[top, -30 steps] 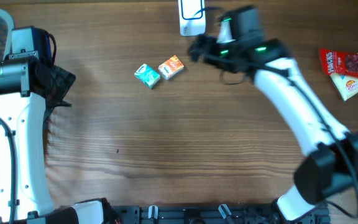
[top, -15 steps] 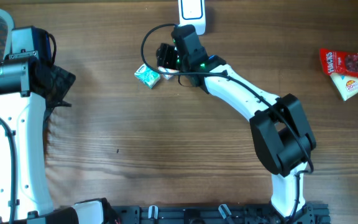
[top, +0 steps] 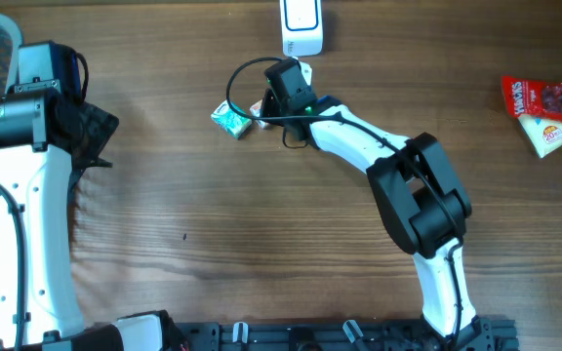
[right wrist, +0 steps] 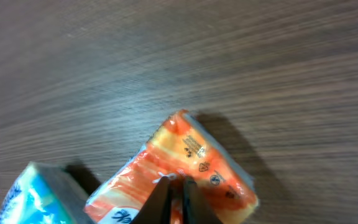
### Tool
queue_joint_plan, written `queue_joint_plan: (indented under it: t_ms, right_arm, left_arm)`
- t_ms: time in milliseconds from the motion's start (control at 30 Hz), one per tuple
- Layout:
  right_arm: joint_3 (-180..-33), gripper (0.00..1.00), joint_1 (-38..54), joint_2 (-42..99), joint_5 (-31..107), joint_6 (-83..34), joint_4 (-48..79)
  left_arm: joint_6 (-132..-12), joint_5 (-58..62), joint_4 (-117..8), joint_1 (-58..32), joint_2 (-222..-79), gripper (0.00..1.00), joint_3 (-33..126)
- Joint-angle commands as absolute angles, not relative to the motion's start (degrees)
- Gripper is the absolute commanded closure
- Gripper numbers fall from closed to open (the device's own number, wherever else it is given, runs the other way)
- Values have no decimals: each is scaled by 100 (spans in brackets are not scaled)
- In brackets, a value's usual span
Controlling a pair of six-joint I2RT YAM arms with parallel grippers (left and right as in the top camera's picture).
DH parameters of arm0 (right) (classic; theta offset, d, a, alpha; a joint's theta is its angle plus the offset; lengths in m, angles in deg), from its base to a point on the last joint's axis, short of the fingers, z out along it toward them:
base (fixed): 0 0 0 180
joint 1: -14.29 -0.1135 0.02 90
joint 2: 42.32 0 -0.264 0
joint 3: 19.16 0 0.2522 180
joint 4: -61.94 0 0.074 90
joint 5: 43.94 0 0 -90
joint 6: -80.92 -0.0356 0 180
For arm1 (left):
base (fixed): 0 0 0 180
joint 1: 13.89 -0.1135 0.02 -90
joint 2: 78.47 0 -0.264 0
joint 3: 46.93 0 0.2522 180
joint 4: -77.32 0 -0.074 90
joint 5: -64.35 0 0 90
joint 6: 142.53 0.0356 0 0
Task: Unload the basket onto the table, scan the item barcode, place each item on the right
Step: 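Reach the right gripper to the orange tissue pack and grasp it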
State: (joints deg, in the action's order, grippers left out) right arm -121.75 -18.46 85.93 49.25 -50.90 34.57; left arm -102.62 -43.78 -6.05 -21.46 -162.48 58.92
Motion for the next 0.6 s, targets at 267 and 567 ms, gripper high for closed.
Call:
queue_joint_plan:
  t_ms: [267,567]
  right_arm:
    - [-12132,96,-1730,8061,5401,-4275,83]
    - [-12140,0,-1724,6840,5399,-3954,-916]
  left_arm:
    - [-10314,-4413,-600,-2174,-16253,0,5864]
    - [-10314,-4413,-600,-2174,-16253,0,5864]
